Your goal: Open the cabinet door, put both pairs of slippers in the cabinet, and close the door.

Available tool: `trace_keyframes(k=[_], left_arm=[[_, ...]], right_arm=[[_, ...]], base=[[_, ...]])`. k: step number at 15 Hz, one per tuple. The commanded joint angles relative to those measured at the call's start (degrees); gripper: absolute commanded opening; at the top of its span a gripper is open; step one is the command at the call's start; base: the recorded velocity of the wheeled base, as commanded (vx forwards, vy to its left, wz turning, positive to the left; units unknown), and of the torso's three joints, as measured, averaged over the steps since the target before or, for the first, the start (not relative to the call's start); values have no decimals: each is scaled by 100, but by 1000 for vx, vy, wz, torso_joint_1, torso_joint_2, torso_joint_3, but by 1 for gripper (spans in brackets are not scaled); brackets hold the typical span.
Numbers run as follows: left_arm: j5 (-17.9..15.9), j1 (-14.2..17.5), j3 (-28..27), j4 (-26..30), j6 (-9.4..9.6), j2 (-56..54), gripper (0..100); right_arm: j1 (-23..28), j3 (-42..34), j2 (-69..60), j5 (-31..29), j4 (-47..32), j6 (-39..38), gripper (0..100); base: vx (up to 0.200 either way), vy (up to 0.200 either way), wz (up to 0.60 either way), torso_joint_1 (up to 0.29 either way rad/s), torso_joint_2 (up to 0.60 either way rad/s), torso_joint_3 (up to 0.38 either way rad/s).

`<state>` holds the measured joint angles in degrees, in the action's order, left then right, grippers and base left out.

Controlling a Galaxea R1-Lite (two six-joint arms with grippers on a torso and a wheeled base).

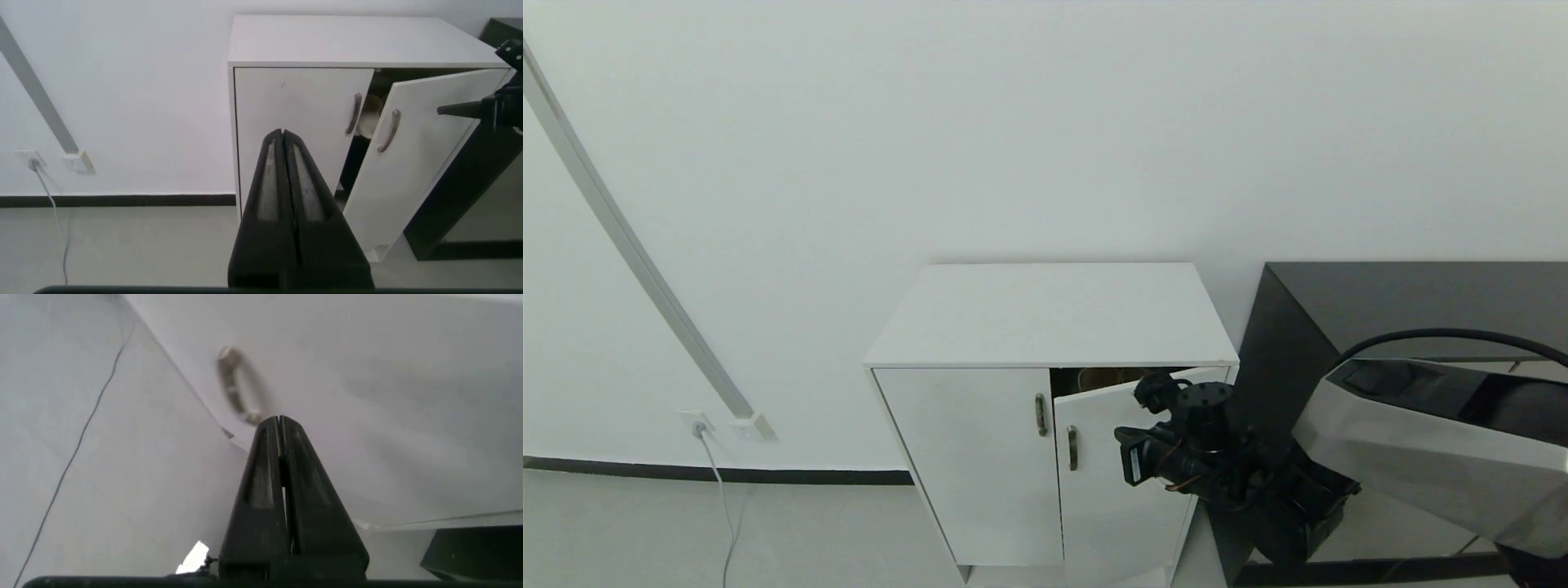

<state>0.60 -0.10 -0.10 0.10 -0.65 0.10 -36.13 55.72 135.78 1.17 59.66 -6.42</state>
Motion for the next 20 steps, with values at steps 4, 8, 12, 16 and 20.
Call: trace_keyframes(k=[4,8,12,16,20], left_arm=[[2,-8,1,-1,-6,-1,0],[-7,1,1,-1,-6,-1,0],[-7,1,1,-1,-6,-1,0],[2,1,1,-1,-6,-1,0],[2,1,1,-1,-6,-1,0]], right_arm=[[212,571,159,6,-350,1,0],[291,694,239,6,-385,1,0],[344,949,379,6,-447,10,0],[370,1178,476,6,-587,1,0],[414,1318,564,6,-605,10,0]], base=[[0,0,0,0,0,0],[0,0,0,0,0,0],[0,0,0,0,0,0],[0,0,0,0,0,0],[0,0,0,0,0,0]])
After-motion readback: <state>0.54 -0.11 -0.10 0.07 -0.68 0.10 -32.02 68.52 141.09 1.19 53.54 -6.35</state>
